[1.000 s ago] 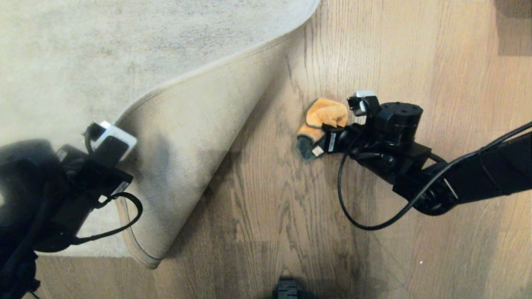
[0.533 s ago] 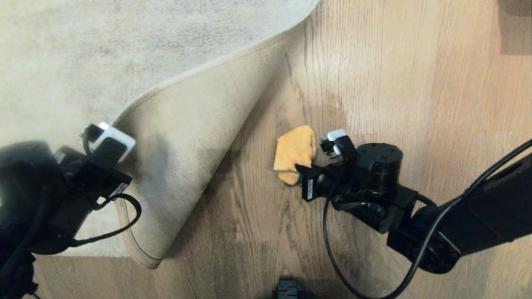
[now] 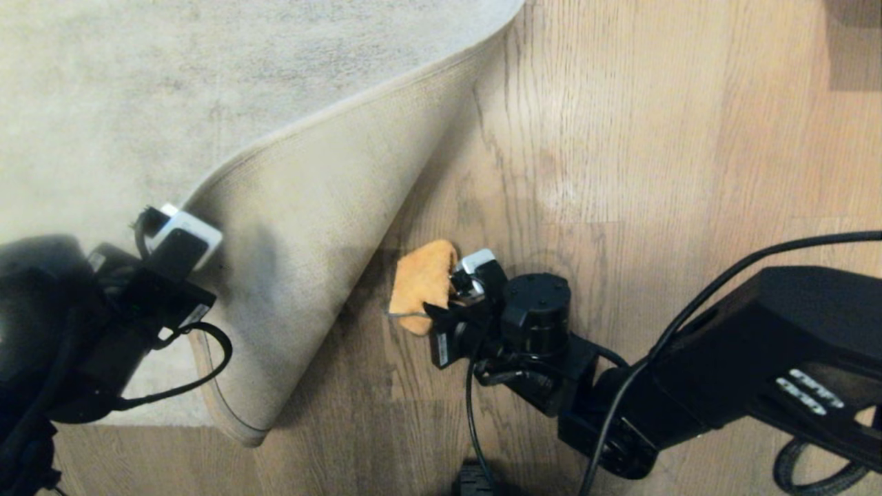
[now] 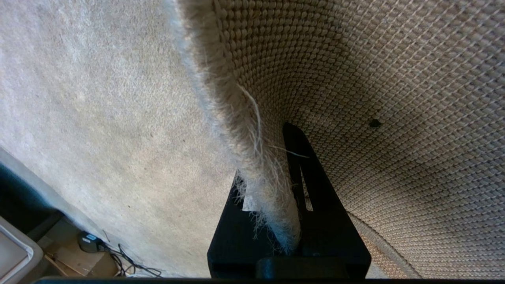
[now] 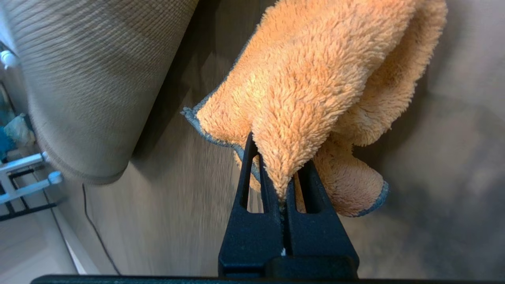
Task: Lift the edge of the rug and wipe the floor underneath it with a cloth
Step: Wipe the floor under the carpet with a rag
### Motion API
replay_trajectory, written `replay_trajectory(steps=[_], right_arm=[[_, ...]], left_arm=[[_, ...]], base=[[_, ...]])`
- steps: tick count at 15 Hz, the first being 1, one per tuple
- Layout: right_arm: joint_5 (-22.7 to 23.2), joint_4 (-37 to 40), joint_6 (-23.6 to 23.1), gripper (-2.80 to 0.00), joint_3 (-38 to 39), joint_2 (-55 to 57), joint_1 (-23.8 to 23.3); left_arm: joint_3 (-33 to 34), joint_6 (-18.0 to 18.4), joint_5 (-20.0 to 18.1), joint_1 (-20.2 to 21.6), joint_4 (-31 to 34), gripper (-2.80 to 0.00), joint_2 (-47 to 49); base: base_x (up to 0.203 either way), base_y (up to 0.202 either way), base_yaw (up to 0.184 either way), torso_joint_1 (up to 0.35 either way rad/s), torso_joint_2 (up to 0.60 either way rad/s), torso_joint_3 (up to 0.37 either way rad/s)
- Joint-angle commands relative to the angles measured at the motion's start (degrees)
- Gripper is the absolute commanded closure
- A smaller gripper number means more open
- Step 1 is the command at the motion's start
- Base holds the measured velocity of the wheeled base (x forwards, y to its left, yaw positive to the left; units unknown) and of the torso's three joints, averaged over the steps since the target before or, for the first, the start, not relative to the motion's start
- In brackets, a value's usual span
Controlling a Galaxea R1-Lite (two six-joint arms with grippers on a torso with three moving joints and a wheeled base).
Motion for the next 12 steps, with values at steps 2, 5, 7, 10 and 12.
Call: replay_trajectory(steps=[2, 5, 7, 10, 12], right_arm=[[-0.7, 0.5, 0.0, 0.0, -8.4, 5.3, -0.1], [-1.2, 4.6, 0.0, 0.0, -15.7, 5.8, -1.4], [-1.2, 7.7, 0.0, 0.0, -18.9, 4.4, -3.4], [-1.3, 11.5, -0.1, 0.0, -23.3, 1.8, -6.3], [-1.3, 13.2, -0.2, 0.0, -24.9, -0.4, -8.1]], left_arm=[[0.1, 0.2, 0.2, 0.1, -0.4, 0.0, 0.0], [0.4, 0.2, 0.2, 0.1, -0.4, 0.0, -0.3], [0.5, 0.2, 0.2, 0.1, -0.4, 0.0, -0.4], [1.0, 0.2, 0.1, 0.1, -0.4, 0.0, -0.4], [0.5, 0.2, 0.2, 0.0, -0.4, 0.0, -0.4]], base=[[0.0, 0.0, 0.0, 0.0, 0.0, 0.0], [0.0, 0.0, 0.0, 0.0, 0.0, 0.0], [0.0, 0.0, 0.0, 0.0, 0.0, 0.0], [0.0, 0.0, 0.0, 0.0, 0.0, 0.0], [0.0, 0.0, 0.0, 0.0, 0.0, 0.0]])
